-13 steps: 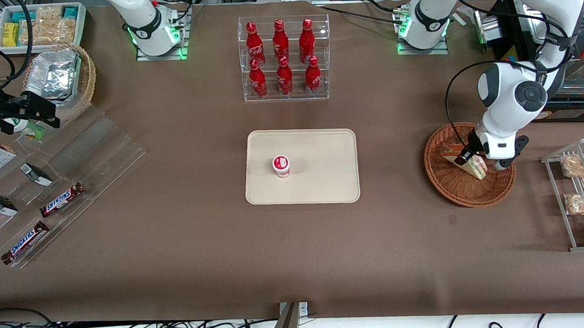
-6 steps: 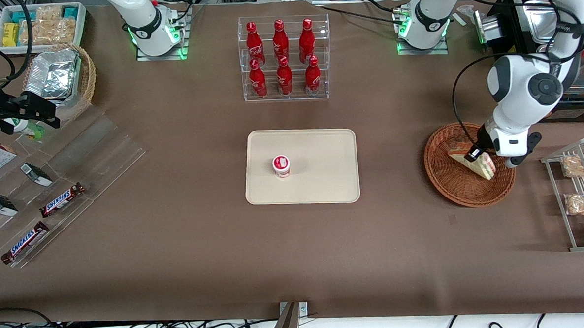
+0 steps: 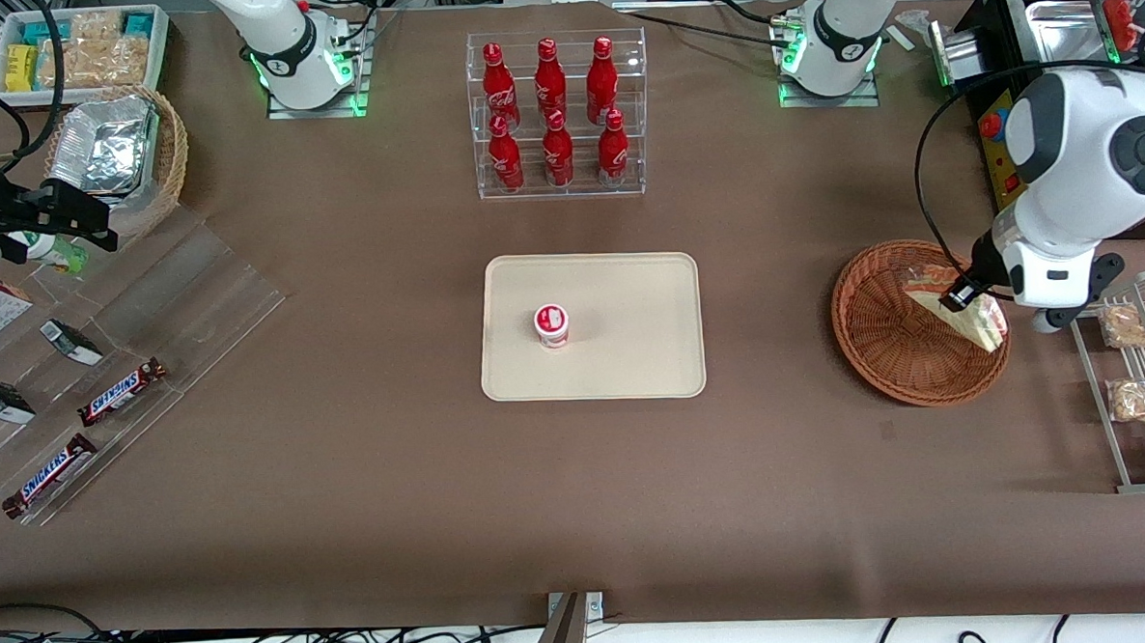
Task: Place sandwich from basket to tray
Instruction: 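Lift the sandwich out of the basket with the left gripper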
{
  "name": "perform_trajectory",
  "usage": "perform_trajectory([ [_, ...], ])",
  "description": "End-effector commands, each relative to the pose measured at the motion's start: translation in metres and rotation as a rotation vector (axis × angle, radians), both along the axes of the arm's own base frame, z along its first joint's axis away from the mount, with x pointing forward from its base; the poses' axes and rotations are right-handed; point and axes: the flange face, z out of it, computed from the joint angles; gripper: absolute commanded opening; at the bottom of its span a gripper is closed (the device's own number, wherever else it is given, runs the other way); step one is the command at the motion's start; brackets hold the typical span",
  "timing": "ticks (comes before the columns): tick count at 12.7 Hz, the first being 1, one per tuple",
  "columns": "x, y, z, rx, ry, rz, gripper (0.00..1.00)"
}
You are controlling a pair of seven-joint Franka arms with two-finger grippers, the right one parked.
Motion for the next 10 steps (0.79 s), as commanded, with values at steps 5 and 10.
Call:
perform_trajectory([
  [5, 0.020, -0.035, 0.084, -0.131, 0.032, -0.310, 0.00],
  [10, 0.012, -0.137, 0.098, -0.173, -0.002, -0.559, 0.00],
])
